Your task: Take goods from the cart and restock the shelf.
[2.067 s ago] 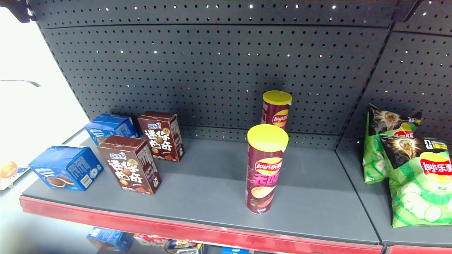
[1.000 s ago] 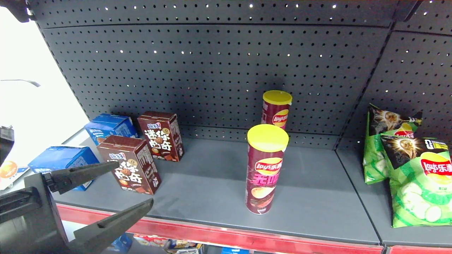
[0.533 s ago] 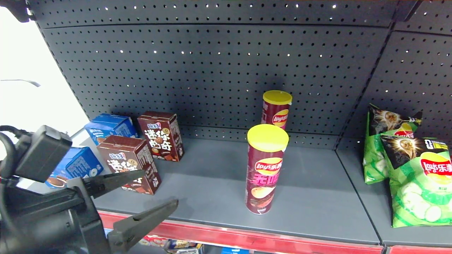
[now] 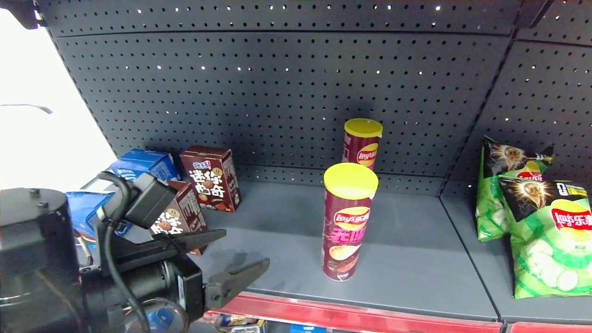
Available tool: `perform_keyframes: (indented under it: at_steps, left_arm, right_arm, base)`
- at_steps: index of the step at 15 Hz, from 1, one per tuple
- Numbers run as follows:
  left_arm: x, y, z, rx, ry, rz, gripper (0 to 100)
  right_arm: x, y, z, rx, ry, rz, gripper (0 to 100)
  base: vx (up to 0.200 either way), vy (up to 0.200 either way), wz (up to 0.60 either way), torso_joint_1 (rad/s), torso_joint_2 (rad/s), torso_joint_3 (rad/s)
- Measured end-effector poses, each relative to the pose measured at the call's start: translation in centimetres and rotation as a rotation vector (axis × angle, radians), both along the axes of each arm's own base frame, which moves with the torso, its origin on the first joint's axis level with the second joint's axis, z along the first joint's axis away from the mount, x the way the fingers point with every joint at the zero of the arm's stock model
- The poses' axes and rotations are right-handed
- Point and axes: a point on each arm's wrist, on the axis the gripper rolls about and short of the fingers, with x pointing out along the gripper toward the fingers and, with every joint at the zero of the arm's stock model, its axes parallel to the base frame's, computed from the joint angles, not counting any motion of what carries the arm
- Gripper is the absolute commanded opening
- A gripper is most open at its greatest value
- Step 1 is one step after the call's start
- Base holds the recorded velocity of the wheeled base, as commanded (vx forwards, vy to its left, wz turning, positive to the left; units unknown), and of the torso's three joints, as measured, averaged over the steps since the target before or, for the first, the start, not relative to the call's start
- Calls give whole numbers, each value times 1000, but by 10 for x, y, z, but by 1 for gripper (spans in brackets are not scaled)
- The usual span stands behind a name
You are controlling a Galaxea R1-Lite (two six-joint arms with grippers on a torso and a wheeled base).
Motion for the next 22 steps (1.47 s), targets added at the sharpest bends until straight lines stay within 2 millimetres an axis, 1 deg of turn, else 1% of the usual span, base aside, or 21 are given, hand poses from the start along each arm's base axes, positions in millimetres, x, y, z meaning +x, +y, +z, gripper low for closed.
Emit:
perform_keyframes:
  at_steps: [5,9,12,15,19,22]
  left_arm:
    - [31,-17,-26,37,21,26,100]
    - [55,-32,-45,92,-28,58,100]
    - [77,-44,-47,93,-37,83,100]
    - [91,-53,-50,93,-40,85,100]
    - [99,-64,-51,88,-52,66,100]
    - [100,-68,-51,108,-73,42,100]
  right_arm:
    - [0,0,0,0,0,1,100]
    - [0,0,0,0,0,0,100]
    - [0,0,0,0,0,0,100]
    - [0,0,0,0,0,0,100]
    - [0,0,0,0,0,1,100]
    - [0,0,0,0,0,0,100]
  base:
    - [0,0,0,0,0,0]
    - [0,0,0,0,0,0]
    - [0,0,0,0,0,0]
    - [0,0,0,0,0,0]
    - [0,0,0,0,0,0]
    - [0,0,0,0,0,0]
